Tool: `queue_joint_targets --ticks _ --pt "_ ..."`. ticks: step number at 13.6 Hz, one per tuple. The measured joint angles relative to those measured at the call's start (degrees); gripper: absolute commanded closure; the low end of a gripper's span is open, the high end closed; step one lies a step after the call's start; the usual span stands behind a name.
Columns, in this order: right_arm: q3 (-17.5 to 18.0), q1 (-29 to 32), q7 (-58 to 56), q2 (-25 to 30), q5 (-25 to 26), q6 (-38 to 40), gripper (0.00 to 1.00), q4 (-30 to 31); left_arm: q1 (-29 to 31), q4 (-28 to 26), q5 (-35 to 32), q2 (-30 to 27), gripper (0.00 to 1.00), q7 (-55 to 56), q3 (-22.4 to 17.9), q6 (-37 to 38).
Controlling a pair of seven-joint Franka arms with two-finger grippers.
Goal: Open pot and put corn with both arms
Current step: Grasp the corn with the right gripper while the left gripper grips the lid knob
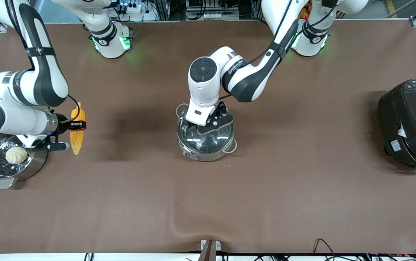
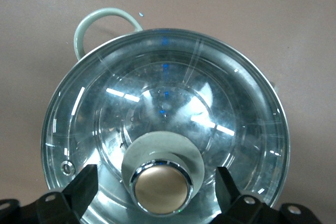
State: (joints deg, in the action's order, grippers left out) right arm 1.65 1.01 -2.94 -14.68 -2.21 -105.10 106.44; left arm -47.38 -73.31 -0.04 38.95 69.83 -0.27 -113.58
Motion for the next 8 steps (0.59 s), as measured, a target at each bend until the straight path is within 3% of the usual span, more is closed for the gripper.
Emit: queue_joint_targets --ticks 1,5,6,8 --pt "0.00 -0.92 0.12 -0.02 -0.01 1.42 0.97 -1.62 -0.05 0.00 0.00 0.07 0.20 0.00 0.00 0.00" --pt "0.03 -3.63 1.04 -0.19 -0.70 3.13 0.97 -5.74 -0.06 0.00 0.00 0.32 0.32 -0.14 -0.06 0.00" --pt "0.03 -3.70 1.08 -0.28 -1.54 3.36 0.97 -6.11 -0.06 0.00 0.00 0.33 0.42 -0.19 -0.06 0.00" --pt "-0.06 -3.69 1.09 -0.49 -2.43 4.35 0.97 -6.99 -0.06 0.00 0.00 0.33 0.77 -0.24 -0.06 0.00"
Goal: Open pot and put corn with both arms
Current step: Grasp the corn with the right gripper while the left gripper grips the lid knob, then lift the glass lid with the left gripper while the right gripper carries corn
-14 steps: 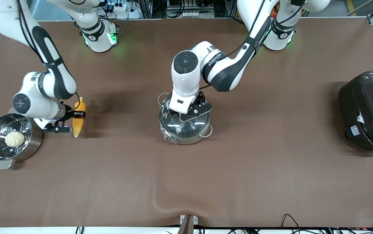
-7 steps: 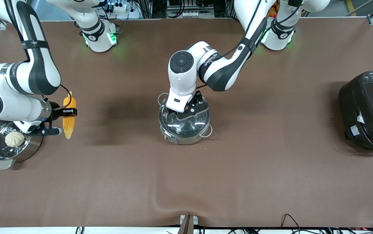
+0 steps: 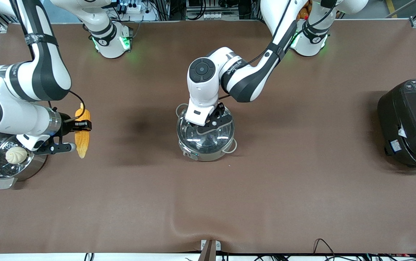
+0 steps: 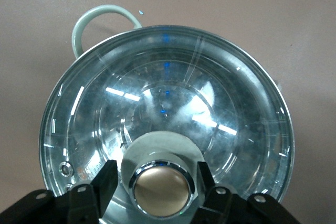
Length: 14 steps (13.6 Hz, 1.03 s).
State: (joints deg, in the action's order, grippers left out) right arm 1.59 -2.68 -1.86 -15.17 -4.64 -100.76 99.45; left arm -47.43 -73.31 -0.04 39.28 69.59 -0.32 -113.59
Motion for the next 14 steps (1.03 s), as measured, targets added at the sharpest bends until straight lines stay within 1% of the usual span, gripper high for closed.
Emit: queue_joint_targets --ticks 1,2,4,6,11,14 --pt "0.03 -0.04 0.00 -0.06 -0.47 0.72 0.97 -0.64 0.00 0.00 0.00 0.00 0.93 0.00 0.00 -0.02" --pt "0.06 -0.20 0.01 -0.10 -1.33 1.75 0.97 -1.63 -0.01 0.11 0.00 0.01 1.00 0.00 0.05 -0.57" --pt "0.09 -1.06 1.47 -0.10 -3.15 3.70 0.97 -4.38 -0.03 0.12 0.00 0.03 1.00 -0.01 0.05 -0.59" --pt "0.14 -2.89 4.70 -0.09 -3.53 4.38 0.97 -6.47 -0.03 0.12 0.00 0.03 1.00 -0.01 0.05 -0.58" --pt "0.28 -10.38 16.76 -0.13 -3.98 4.62 0.97 -8.30 -0.01 0.26 0.00 0.03 1.00 -0.02 0.06 -0.28" --pt "0.32 -15.11 22.45 -0.35 -5.70 4.38 0.97 -9.30 0.28 1.55 0.50 -1.23 1.00 -0.12 0.02 3.46"
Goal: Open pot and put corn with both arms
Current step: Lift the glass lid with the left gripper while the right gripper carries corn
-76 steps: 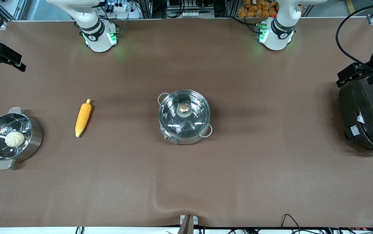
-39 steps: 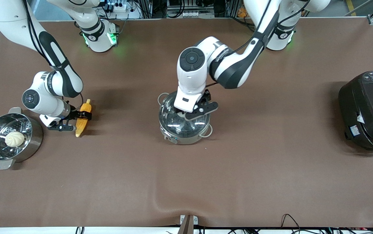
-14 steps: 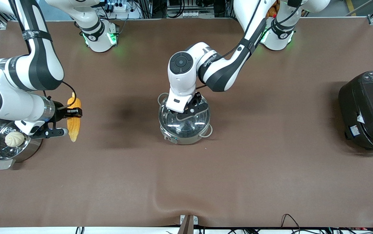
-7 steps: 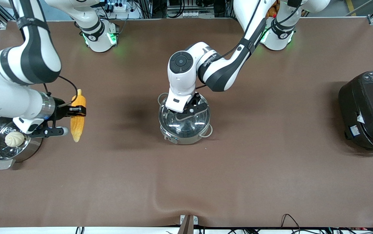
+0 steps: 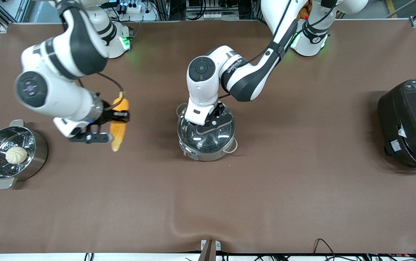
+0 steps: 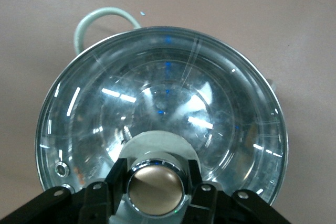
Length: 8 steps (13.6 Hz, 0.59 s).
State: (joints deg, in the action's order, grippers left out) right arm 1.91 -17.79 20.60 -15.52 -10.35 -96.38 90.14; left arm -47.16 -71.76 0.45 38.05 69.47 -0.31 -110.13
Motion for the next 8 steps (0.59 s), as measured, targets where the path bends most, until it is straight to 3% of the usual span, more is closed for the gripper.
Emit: queue_joint_targets --ticks 4,8 --pt "-0.30 -0.63 0.85 -0.79 -1.01 -0.74 0.97 -0.61 1.96 0.38 0.60 -8.20 1.00 -3.18 -0.41 9.37" --pt "-0.08 -6.79 8.28 -3.71 -3.28 -7.34 0.97 -0.64 10.26 0.25 0.74 -15.32 1.00 -17.12 -0.77 16.63"
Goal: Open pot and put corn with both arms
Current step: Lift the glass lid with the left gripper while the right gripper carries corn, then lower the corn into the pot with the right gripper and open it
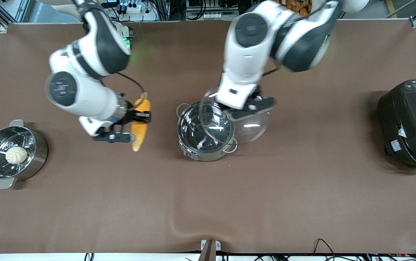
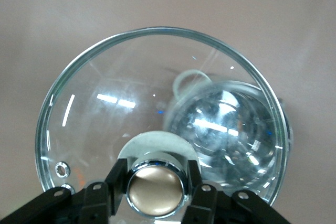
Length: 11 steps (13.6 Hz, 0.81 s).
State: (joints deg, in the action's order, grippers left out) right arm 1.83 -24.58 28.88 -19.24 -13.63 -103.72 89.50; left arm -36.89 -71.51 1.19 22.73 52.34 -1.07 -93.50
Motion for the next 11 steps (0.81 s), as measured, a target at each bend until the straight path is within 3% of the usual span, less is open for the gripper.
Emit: queue_joint_targets --ticks 5,7,8,9,11 --pt "-0.02 -14.17 7.71 -6.87 4.14 -11.14 0.96 -0.84 15.29 -3.04 0.14 -3.03 1.00 -22.61 -0.16 4.42" --pt "-0.13 -17.30 11.25 -12.47 6.22 -15.95 0.88 -4.22 19.24 -6.45 0.13 -2.97 1.00 -25.88 -0.18 3.96" --pt "-0.15 -18.17 11.61 -15.38 8.51 -16.53 0.78 -6.36 20.88 -8.76 0.08 -2.85 1.00 -26.52 -0.20 2.67" --pt "-0.18 -18.87 11.79 -17.63 10.91 -16.67 0.48 -7.82 22.50 -11.48 -0.09 -2.68 1.00 -27.10 -0.20 0.31" --pt "-0.21 -19.95 12.49 -19.89 12.81 -16.76 0.05 -9.32 25.79 -19.36 -0.41 -2.45 1.00 -31.39 -0.24 -8.73"
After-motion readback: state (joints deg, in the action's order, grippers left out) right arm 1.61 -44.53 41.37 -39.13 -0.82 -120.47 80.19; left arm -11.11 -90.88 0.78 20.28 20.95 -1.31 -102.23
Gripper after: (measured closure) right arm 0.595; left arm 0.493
